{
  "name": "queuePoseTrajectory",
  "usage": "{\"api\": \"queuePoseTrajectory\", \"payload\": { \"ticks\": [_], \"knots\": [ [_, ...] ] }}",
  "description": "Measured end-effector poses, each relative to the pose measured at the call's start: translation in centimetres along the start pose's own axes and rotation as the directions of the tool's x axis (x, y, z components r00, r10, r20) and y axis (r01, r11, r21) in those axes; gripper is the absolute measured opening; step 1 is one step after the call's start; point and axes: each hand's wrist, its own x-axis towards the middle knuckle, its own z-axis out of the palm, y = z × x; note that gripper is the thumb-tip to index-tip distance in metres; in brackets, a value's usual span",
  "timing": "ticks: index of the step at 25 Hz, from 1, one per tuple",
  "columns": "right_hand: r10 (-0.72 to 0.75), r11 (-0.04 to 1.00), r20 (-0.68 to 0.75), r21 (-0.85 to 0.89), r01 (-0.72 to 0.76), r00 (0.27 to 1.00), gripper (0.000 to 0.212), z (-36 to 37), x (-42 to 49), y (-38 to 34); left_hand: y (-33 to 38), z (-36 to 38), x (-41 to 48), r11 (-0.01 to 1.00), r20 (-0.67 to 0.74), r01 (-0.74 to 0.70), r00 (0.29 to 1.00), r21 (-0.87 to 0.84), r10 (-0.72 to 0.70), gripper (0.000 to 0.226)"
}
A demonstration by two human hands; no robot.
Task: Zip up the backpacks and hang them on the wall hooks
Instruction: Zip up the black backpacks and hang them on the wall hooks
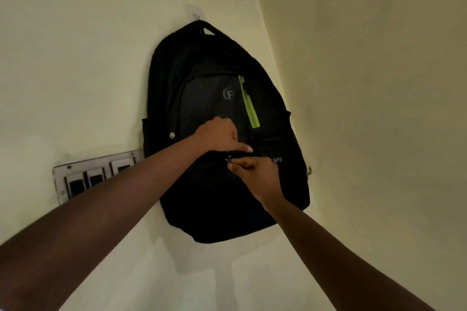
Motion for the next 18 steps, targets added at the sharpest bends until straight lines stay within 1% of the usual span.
{"api": "queuePoseTrajectory", "payload": {
  "ticks": [2,4,5,8,10,12,15,16,18],
  "knots": [
    [-0.001,1.0,-0.034,0.007,0.001,0.999,0.02,1.2,-0.7,-0.8,-0.5,-0.1,-1.6,0.998,0.056,0.011,0.998,0.057,-0.014,0.022],
    [-0.001,1.0,-0.056,0.013,0.001,0.998,0.019,1.9,-1.2,-1.1,-0.4,-0.5,-2.0,0.999,0.11,0.025,0.993,0.033,-0.029,0.022],
    [-0.003,1.0,-0.056,0.018,0.004,0.998,0.019,2.1,-1.2,-1.3,-0.4,-0.8,-2.2,0.999,0.117,0.039,0.992,-0.006,-0.038,0.024],
    [-0.074,0.996,0.041,-0.049,0.076,0.996,0.019,2.6,-1.0,-2.0,-0.8,-1.2,-2.4,0.985,0.038,0.082,0.996,-0.149,-0.077,0.032],
    [-0.131,0.986,0.098,-0.089,0.14,0.986,0.019,3.0,-0.9,-2.5,-1.0,-1.3,-2.7,0.979,-0.001,0.091,0.996,-0.183,-0.093,0.031],
    [-0.154,0.985,0.141,-0.058,0.163,0.978,0.019,3.2,-1.0,-2.5,-1.6,-1.3,-3.3,0.99,-0.004,0.063,0.998,-0.128,-0.064,0.026],
    [-0.137,0.99,0.112,-0.025,0.14,0.984,0.02,3.8,-1.8,-2.6,-2.8,-1.2,-4.7,0.996,0.042,0.058,0.997,0.074,-0.061,0.018],
    [-0.127,0.992,0.091,-0.013,0.129,0.988,0.02,4.1,-1.9,-2.8,-3.3,-1.3,-5.1,0.995,0.041,0.057,0.997,0.076,-0.061,0.018],
    [-0.125,0.992,0.062,0.024,0.124,0.99,0.021,4.6,-2.1,-3.4,-3.9,-1.8,-5.7,0.997,0.006,0.064,0.998,-0.036,-0.064,0.02]
  ]
}}
